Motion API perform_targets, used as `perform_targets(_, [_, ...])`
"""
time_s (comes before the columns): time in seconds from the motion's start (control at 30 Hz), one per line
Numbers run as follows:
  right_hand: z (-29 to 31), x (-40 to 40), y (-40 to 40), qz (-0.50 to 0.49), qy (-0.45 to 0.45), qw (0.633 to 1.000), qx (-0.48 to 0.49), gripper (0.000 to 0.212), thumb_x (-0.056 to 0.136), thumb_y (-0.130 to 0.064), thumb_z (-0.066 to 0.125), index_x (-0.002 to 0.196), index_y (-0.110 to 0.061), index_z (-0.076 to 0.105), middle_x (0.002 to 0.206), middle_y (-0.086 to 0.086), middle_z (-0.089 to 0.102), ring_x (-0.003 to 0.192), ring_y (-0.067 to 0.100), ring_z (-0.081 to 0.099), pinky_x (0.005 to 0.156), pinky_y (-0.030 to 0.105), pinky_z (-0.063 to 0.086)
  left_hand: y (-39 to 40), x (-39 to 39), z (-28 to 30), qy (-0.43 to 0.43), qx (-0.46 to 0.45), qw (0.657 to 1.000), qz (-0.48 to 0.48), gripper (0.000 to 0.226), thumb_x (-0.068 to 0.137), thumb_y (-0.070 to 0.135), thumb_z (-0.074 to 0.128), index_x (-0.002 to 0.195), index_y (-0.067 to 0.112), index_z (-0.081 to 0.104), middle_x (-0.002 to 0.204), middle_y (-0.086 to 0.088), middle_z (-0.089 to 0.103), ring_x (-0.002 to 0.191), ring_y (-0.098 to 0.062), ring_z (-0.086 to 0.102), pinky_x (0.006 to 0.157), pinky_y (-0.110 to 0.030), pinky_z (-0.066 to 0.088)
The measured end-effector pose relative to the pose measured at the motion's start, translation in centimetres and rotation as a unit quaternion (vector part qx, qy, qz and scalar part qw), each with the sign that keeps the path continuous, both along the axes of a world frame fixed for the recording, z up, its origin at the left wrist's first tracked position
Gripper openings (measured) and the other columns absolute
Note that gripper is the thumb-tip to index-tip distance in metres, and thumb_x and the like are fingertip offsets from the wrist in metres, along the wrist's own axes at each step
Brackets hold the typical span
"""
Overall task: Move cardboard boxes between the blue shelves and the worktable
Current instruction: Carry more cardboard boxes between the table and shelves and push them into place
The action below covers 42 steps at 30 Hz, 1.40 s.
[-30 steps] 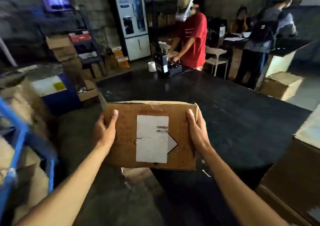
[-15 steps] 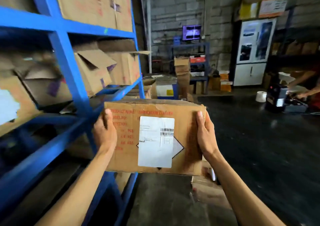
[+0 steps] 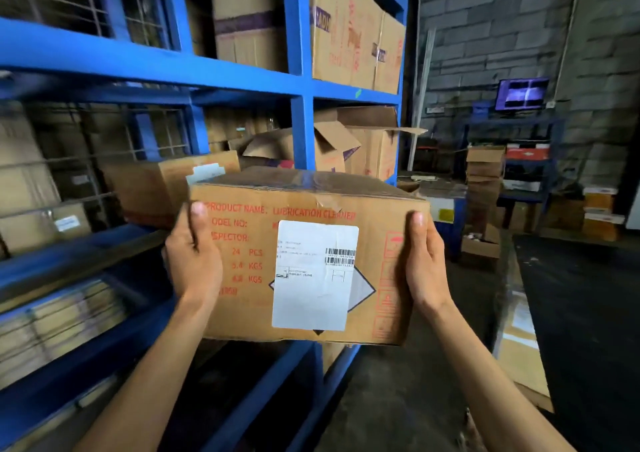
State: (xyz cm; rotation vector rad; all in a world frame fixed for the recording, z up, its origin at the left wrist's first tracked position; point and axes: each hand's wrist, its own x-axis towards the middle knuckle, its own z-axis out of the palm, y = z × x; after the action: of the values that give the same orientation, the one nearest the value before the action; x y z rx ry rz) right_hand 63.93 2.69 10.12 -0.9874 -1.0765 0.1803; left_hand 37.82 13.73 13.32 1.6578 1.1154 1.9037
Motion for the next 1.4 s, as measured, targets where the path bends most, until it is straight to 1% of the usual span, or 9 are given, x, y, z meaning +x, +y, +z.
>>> perform_targets(0.2, [1.4,-7.2,4.0,0.061,-0.008,0.998,0.004,0.045,0.104,-0.046,0.035,0.129,-0.017,0.058,0.117,-0.012,0.065,0.109,-0.010,0.058,0.092,0.010,0.043,-1.9,-8.2,1.1,-0.032,0.010,0.996,0.078,0.047,0.096,0.061,0.027,0.079,0.025,0.052,0.069,0.003,0.053,0.064,-0.013,0.054,0.064,-0.030,0.042])
perform_targets(0.4, [1.9,-15.0,9.0,0.160,0.002,0.987,-0.003,0.043,0.105,-0.033,0.036,0.128,-0.005,0.059,0.112,-0.013,0.065,0.102,-0.013,0.058,0.089,0.009,0.041,-2.4,-16.4,0.6,-0.028,0.045,0.978,0.203,0.049,0.103,0.047,0.031,0.089,0.010,0.060,0.069,0.002,0.053,0.075,-0.020,0.052,0.063,-0.027,0.029])
perform_targets(0.53, [2.2,-19.7,12.6,0.225,0.012,0.974,-0.016,0.029,0.106,-0.028,0.037,0.128,-0.022,0.055,0.114,-0.020,0.062,0.099,-0.023,0.055,0.086,0.001,0.039,-2.1,-20.9,0.6,-0.012,0.063,0.956,0.286,0.043,0.103,0.043,0.032,0.083,0.011,0.052,0.075,-0.020,0.056,0.079,-0.036,0.054,0.065,-0.032,0.030])
perform_targets(0.67, [2.2,-23.4,17.0,0.278,0.006,0.960,-0.028,0.039,0.105,-0.038,0.040,0.127,-0.013,0.060,0.112,-0.009,0.068,0.102,-0.012,0.062,0.090,0.009,0.045,-1.0,-24.4,0.5,-0.007,0.058,0.944,0.325,0.038,0.104,0.039,0.034,0.084,0.012,0.051,0.071,-0.008,0.053,0.079,-0.030,0.052,0.068,-0.032,0.032])
perform_targets(0.8, [2.6,-25.8,22.8,0.300,-0.010,0.953,-0.042,0.082,0.086,-0.077,0.042,0.136,-0.013,0.056,0.130,0.006,0.065,0.125,0.019,0.059,0.111,0.047,0.042,2.4,-26.3,0.7,-0.010,0.056,0.929,0.365,0.043,0.103,0.043,0.032,0.093,0.009,0.057,0.085,-0.021,0.062,0.086,-0.038,0.056,0.069,-0.035,0.034])
perform_targets(1.0, [4.4,-26.9,32.1,0.300,-0.007,0.954,-0.017,0.103,0.075,-0.089,0.038,0.143,-0.012,0.049,0.143,0.006,0.057,0.135,0.018,0.049,0.117,0.040,0.035,10.4,-27.3,1.1,-0.009,0.082,0.929,0.360,0.053,0.099,0.054,0.030,0.099,0.010,0.059,0.091,-0.017,0.067,0.091,-0.038,0.060,0.082,-0.046,0.048])
perform_targets(1.2, [5.1,-25.9,42.1,0.309,-0.019,0.951,0.006,0.050,0.099,-0.054,0.046,0.128,-0.016,0.059,0.102,0.001,0.071,0.099,0.019,0.068,0.090,0.042,0.056,19.6,-25.5,1.3,-0.020,0.075,0.943,0.324,0.043,0.093,0.052,0.048,0.117,0.020,0.062,0.099,0.006,0.069,0.097,-0.010,0.064,0.089,-0.030,0.048])
perform_targets(1.3, [4.6,-25.6,46.5,0.305,-0.021,0.952,0.013,0.044,0.098,-0.049,0.046,0.125,-0.016,0.059,0.090,-0.002,0.071,0.084,0.010,0.071,0.074,0.027,0.059,24.0,-25.0,0.8,-0.013,0.065,0.940,0.334,0.049,0.091,0.057,0.044,0.116,0.018,0.062,0.099,0.002,0.070,0.098,-0.018,0.065,0.087,-0.034,0.048])
perform_targets(1.4, [3.9,-25.7,50.8,0.266,-0.036,0.963,0.021,0.041,0.100,-0.045,0.047,0.128,-0.016,0.057,0.084,0.006,0.069,0.070,-0.001,0.065,0.068,0.029,0.057,27.7,-24.4,0.3,-0.011,0.059,0.939,0.338,0.055,0.093,0.057,0.042,0.123,0.015,0.060,0.106,-0.004,0.071,0.103,-0.022,0.064,0.088,-0.036,0.049])
